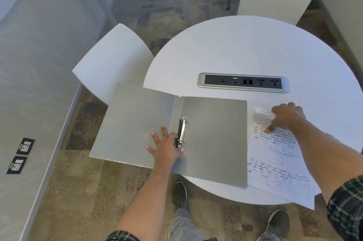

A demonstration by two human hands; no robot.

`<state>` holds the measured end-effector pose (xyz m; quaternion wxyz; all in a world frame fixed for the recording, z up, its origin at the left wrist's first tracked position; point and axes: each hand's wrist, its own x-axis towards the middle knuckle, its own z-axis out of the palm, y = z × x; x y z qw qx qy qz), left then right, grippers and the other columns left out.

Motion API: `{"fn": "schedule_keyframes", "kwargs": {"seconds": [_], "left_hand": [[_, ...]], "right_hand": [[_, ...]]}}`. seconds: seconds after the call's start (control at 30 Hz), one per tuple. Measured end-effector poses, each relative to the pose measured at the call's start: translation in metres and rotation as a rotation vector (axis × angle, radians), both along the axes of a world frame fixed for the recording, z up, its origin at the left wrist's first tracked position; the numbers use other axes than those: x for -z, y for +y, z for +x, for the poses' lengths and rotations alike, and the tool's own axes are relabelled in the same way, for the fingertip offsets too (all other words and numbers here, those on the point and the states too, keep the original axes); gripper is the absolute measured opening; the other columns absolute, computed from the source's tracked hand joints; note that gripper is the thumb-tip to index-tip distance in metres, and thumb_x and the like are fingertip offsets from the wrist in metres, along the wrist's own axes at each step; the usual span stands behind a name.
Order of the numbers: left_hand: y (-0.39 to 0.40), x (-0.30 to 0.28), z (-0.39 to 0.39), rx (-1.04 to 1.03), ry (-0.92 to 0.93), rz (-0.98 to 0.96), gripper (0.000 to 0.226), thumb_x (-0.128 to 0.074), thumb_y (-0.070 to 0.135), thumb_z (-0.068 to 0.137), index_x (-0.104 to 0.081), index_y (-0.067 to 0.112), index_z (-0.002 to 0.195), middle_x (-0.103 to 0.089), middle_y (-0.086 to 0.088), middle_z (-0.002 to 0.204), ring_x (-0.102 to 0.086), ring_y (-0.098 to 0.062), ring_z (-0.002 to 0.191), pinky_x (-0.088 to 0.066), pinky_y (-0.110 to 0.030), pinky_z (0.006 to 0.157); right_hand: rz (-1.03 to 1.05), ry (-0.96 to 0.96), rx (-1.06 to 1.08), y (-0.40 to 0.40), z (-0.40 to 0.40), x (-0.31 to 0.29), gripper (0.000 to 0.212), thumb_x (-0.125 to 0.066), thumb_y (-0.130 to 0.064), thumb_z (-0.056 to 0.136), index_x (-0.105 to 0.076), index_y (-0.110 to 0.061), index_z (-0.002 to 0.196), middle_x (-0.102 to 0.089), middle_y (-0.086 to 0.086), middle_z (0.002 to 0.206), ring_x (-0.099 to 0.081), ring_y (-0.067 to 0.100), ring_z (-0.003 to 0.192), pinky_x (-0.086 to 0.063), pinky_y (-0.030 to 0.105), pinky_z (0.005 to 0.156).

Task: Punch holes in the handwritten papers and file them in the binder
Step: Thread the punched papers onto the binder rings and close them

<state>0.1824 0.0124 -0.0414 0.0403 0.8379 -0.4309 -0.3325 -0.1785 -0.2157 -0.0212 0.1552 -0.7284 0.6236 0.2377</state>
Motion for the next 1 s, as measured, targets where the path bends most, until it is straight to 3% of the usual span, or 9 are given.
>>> {"fn": "schedule_keyframes", "kwargs": {"seconds": [0.07,0.23,0.37,0.47,0.63,0.73,0.87,1.0], "left_hand": [[0.0,0.0,0.0,0.004,-0.003,0.0,0.036,-0.076,0.031,0.089,-0.057,0.033,0.119,0.011,0.005,0.172,0.02,-0.042,0.154,0.004,-0.08,0.112],[-0.001,-0.002,-0.001,0.005,-0.015,0.007,0.037,-0.076,0.031,0.089,-0.056,0.033,0.121,0.011,0.005,0.172,0.02,-0.042,0.154,0.003,-0.08,0.113],[-0.001,-0.002,-0.003,0.011,-0.026,0.012,0.038,-0.076,0.031,0.089,-0.057,0.033,0.121,0.011,0.005,0.172,0.019,-0.043,0.154,0.002,-0.08,0.113],[-0.001,-0.003,-0.003,0.012,-0.034,0.02,0.038,-0.076,0.031,0.089,-0.057,0.033,0.122,0.011,0.004,0.172,0.018,-0.044,0.154,0.001,-0.08,0.113],[-0.001,-0.003,-0.005,0.021,-0.05,0.024,0.044,-0.076,0.034,0.089,-0.056,0.037,0.128,0.011,0.006,0.172,0.018,-0.043,0.154,0.0,-0.08,0.112],[-0.001,-0.003,-0.006,0.043,-0.077,0.032,0.046,-0.073,0.036,0.09,-0.053,0.037,0.132,0.01,0.005,0.172,0.018,-0.044,0.154,0.0,-0.08,0.112],[0.0,-0.005,-0.01,0.046,-0.081,0.039,0.046,-0.072,0.038,0.091,-0.054,0.036,0.132,0.01,0.003,0.172,0.018,-0.045,0.154,-0.001,-0.08,0.113],[0.001,-0.008,-0.021,0.054,-0.103,0.046,0.045,-0.069,0.039,0.092,-0.053,0.034,0.134,0.009,-0.001,0.172,0.017,-0.047,0.154,-0.002,-0.08,0.113]], "right_hand": [[-0.022,-0.002,-0.03,0.0,0.001,-0.002,0.064,-0.093,-0.055,0.063,-0.06,-0.022,0.108,-0.066,0.001,0.106,-0.051,0.025,0.114,-0.035,0.04,0.095],[-0.025,-0.092,-0.046,-0.016,0.006,-0.035,0.022,-0.086,-0.026,0.076,-0.065,-0.031,0.081,-0.067,-0.012,0.081,-0.059,0.018,0.085,-0.033,0.035,0.084],[0.075,-0.178,-0.078,-0.034,0.015,-0.088,0.023,-0.086,-0.013,0.076,-0.075,-0.032,0.08,-0.074,-0.007,0.09,-0.065,0.016,0.085,-0.048,0.033,0.076],[0.209,-0.182,-0.093,-0.043,0.021,-0.126,0.022,-0.09,-0.011,0.068,-0.081,-0.03,0.071,-0.078,-0.011,0.078,-0.068,0.015,0.085,-0.048,0.032,0.073],[0.393,-0.251,-0.219,-0.04,0.043,-0.167,0.024,-0.093,-0.027,0.067,-0.084,-0.041,0.085,-0.08,-0.018,0.088,-0.073,0.01,0.095,-0.053,0.04,0.093],[0.419,-0.328,-0.222,-0.034,0.062,-0.159,0.024,-0.095,-0.031,0.067,-0.082,-0.041,0.085,-0.081,-0.015,0.088,-0.077,0.01,0.086,-0.053,0.039,0.09],[0.338,-0.381,-0.229,-0.018,0.095,-0.121,0.021,-0.093,-0.024,0.072,-0.079,-0.031,0.086,-0.079,-0.015,0.085,-0.074,0.014,0.088,-0.052,0.036,0.086],[0.214,-0.433,-0.221,0.006,0.127,-0.072,0.028,-0.087,-0.024,0.08,-0.073,-0.029,0.103,-0.076,-0.009,0.103,-0.069,0.019,0.099,-0.049,0.041,0.096]]}}
